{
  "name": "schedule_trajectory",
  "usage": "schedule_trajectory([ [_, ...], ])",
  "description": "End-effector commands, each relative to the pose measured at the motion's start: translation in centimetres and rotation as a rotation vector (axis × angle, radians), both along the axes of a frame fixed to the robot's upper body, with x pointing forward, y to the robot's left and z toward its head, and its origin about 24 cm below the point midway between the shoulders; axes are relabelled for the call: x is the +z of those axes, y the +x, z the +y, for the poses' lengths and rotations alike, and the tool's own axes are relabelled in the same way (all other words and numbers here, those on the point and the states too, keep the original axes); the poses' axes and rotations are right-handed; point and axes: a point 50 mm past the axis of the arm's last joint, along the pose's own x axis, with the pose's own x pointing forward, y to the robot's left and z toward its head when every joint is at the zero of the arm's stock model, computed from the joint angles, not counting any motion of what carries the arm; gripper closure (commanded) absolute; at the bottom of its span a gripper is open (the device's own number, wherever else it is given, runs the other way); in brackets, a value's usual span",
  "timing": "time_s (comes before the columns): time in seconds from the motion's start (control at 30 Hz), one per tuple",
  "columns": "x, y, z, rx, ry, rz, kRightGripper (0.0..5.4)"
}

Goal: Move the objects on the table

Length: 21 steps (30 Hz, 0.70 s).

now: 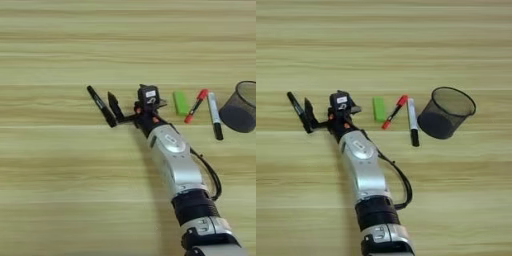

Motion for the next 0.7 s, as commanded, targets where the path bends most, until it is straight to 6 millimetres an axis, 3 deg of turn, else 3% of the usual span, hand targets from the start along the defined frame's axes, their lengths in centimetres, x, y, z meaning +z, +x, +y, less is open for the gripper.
schedule_trajectory([
  [0.03,3.8,1.6,-0.8,-0.053,0.003,-0.154,0.04],
  [0.37,3.5,2.2,-4.1,-0.226,-0.015,-0.108,0.04],
  [0.7,2.8,2.5,-5.7,-0.308,-0.017,-0.059,0.04],
])
